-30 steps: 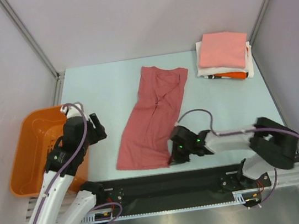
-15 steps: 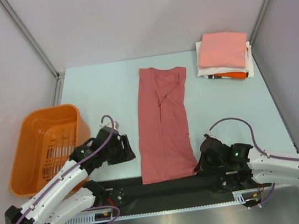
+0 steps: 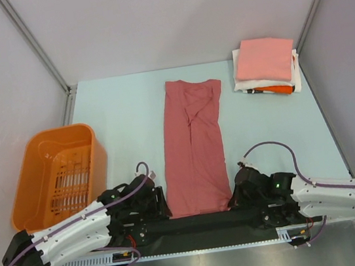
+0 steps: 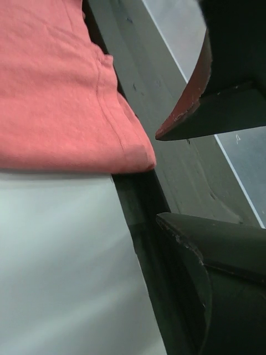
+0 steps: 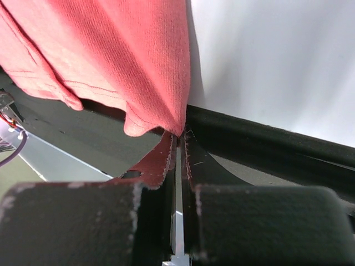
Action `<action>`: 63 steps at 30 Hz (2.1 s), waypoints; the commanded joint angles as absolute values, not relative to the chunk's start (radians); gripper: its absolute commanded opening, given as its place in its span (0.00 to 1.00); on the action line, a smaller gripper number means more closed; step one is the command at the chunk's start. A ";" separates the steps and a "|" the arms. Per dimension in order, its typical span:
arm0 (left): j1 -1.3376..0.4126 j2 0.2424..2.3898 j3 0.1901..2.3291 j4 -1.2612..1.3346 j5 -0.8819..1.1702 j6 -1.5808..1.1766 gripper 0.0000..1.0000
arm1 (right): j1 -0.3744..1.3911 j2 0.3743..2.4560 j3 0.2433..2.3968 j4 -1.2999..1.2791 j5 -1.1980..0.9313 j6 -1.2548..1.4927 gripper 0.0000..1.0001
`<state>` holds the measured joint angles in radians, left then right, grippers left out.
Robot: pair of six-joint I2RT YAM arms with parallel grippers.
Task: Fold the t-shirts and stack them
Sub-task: Fold the tshirt
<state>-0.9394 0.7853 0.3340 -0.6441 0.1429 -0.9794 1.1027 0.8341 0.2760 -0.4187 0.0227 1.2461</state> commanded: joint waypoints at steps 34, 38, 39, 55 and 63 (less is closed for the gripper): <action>-0.974 0.574 0.430 -0.687 0.196 -1.068 0.00 | 1.225 0.683 0.493 -0.776 0.021 1.239 0.00; -0.988 0.476 0.367 -0.689 0.190 -1.130 0.00 | 1.281 0.643 0.469 -0.788 0.064 1.316 0.00; -0.988 0.469 0.371 -0.693 0.180 -1.128 0.00 | 1.281 0.634 0.474 -0.787 0.089 1.316 0.00; -0.862 0.915 0.854 -0.726 -0.072 -0.798 0.00 | 0.803 0.882 0.779 -0.734 0.017 0.809 0.00; -0.640 1.236 1.073 -0.637 0.020 -0.620 0.00 | 0.552 1.112 0.911 -0.611 -0.132 0.625 0.00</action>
<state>-0.6895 1.1522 0.9859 -0.6914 -0.0177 -0.7292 0.5976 1.0565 0.8379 -0.6930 -0.0593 0.7544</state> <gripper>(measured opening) 0.014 0.018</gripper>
